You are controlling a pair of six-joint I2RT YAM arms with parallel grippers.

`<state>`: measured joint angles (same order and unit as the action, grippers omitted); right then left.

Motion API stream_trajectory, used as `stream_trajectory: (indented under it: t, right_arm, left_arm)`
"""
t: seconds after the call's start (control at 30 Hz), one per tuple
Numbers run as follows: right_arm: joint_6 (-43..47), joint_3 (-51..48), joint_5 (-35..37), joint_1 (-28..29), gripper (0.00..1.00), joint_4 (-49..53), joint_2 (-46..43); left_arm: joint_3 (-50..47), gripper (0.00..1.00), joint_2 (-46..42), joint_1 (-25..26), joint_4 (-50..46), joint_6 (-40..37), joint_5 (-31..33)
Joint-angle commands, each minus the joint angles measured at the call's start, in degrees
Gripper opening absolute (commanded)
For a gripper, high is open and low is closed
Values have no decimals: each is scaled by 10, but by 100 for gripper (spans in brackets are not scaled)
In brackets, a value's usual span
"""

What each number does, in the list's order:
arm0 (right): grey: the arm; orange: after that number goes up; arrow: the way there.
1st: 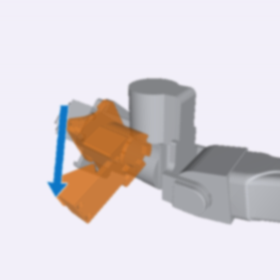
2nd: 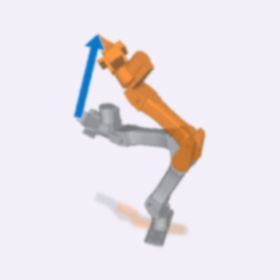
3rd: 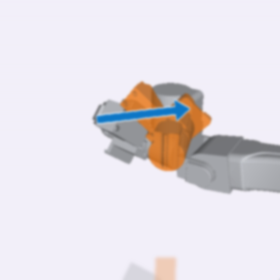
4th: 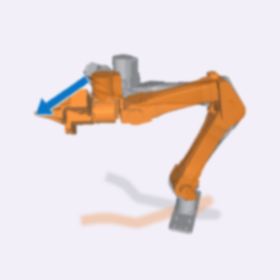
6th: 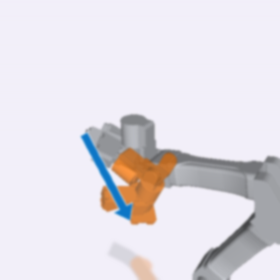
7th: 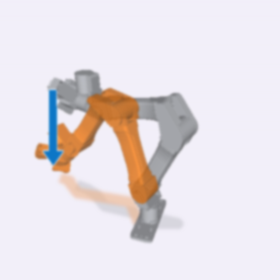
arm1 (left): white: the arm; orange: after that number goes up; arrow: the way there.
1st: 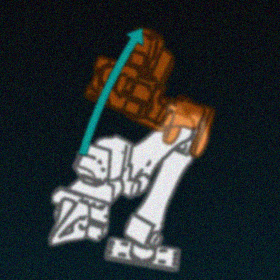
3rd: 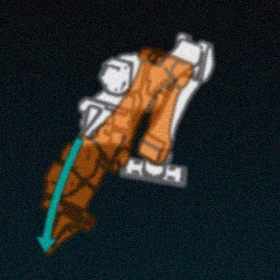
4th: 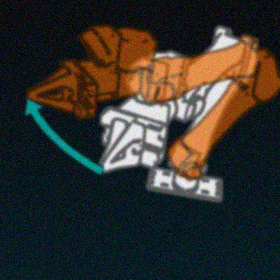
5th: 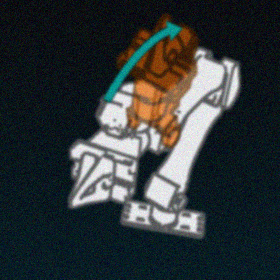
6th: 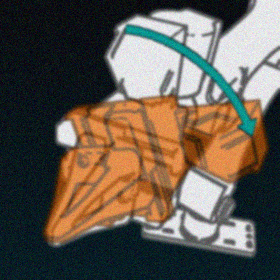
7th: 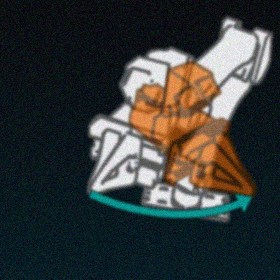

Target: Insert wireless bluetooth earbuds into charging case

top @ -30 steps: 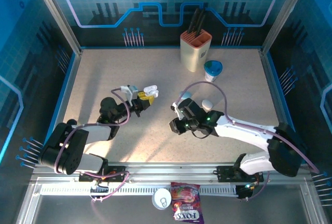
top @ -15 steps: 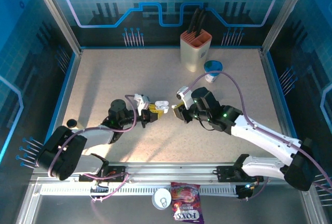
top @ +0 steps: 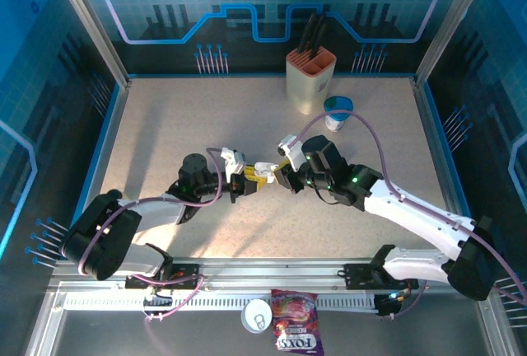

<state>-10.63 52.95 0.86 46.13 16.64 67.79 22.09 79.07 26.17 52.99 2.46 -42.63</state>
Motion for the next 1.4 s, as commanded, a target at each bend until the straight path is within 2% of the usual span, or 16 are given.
stream_trajectory:
  t: [0.0,0.53,0.63,0.77,0.97,1.07,1.1,1.2,1.37]
  right_arm:
    - [11,14,-9,-6,22,-2,5]
    - [16,-8,-38,-9,24,-10,15]
    - [15,-7,-46,-9,32,-4,7]
    - [4,-3,-37,-16,49,-4,-13]
    - [-92,4,-93,-69,60,-24,-31]
    - [-143,35,-142,-97,61,-2,-5]
    - [-148,54,-149,-102,57,22,10]
    - [-138,120,-149,-104,49,114,61]
    - [-110,208,-191,-106,47,227,155]
  left_arm:
    - [11,9,5,5,28,-4,-23]
    - [17,9,0,6,51,8,-31]
    - [17,9,2,6,59,9,-30]
    - [18,9,8,6,67,10,-29]
    - [13,9,16,6,76,-10,-44]
    - [11,9,16,6,77,-26,-63]
    - [12,9,15,6,76,-29,-69]
    - [12,9,13,6,76,-34,-82]
    - [13,9,5,7,79,-33,-83]
